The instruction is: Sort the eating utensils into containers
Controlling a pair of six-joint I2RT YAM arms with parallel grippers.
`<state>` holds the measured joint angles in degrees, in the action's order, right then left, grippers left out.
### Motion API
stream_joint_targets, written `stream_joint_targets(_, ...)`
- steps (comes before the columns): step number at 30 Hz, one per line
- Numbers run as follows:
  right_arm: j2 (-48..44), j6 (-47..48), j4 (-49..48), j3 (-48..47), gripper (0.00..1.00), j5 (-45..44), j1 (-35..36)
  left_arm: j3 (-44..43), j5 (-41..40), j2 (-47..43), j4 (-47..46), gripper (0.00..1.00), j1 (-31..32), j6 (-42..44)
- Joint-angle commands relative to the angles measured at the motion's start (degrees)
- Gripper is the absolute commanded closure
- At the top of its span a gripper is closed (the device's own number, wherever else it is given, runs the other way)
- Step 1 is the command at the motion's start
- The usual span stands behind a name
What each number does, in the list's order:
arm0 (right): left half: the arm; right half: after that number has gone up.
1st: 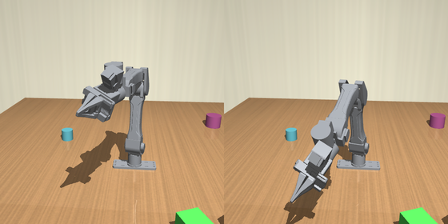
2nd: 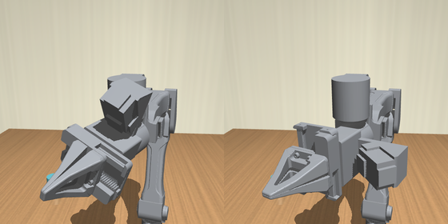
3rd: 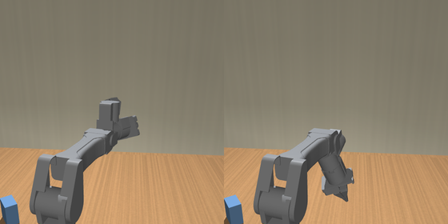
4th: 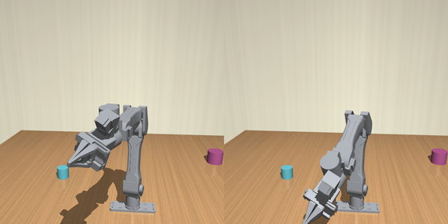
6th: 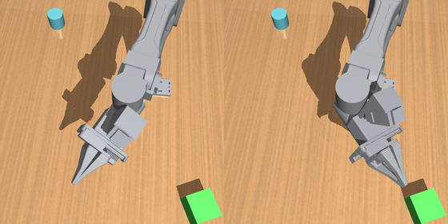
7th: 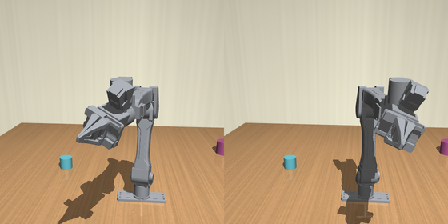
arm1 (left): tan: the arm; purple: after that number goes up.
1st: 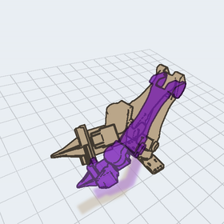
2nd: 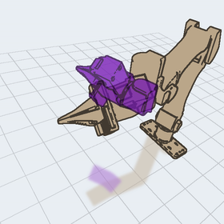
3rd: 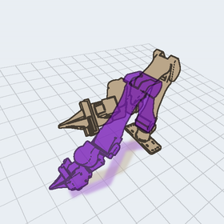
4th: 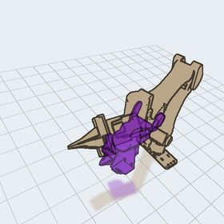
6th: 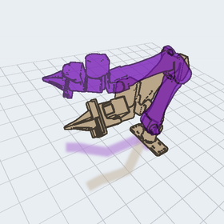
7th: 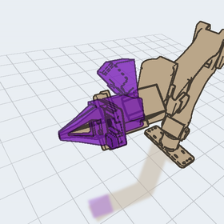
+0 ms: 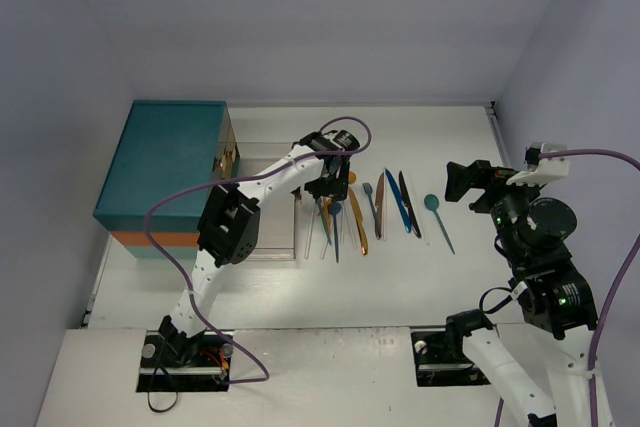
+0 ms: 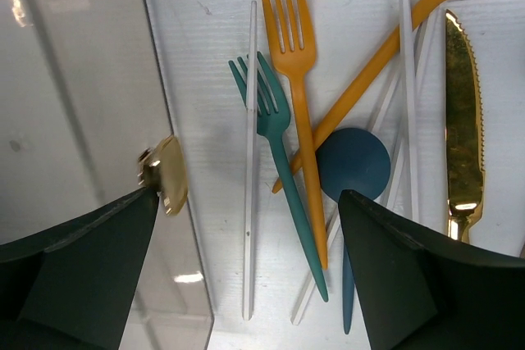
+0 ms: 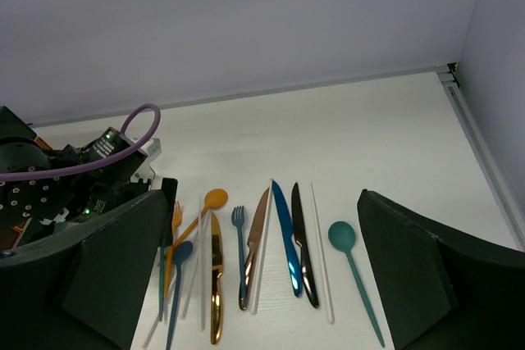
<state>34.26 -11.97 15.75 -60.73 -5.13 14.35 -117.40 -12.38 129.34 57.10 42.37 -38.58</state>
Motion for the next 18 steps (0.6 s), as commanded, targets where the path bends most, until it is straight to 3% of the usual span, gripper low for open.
stream_joint_targets(1,0.3,-0.3,-3.0,0.0,0.00,0.7,0.4,-2.0,-3.3,-3.1,0.1,0.09,0.3,1.9)
stream_joint_targets(10,-0.1,-0.7,-2.8,0.2,0.00,1.2,0.4,-1.0,-4.3,-3.4,0.1,0.10,0.7,2.6)
stream_joint_targets(18,0.7,-1.1,-2.7,0.4,0.00,1.8,0.3,-7.6,-0.4,-8.2,0.1,0.09,3.3,4.1)
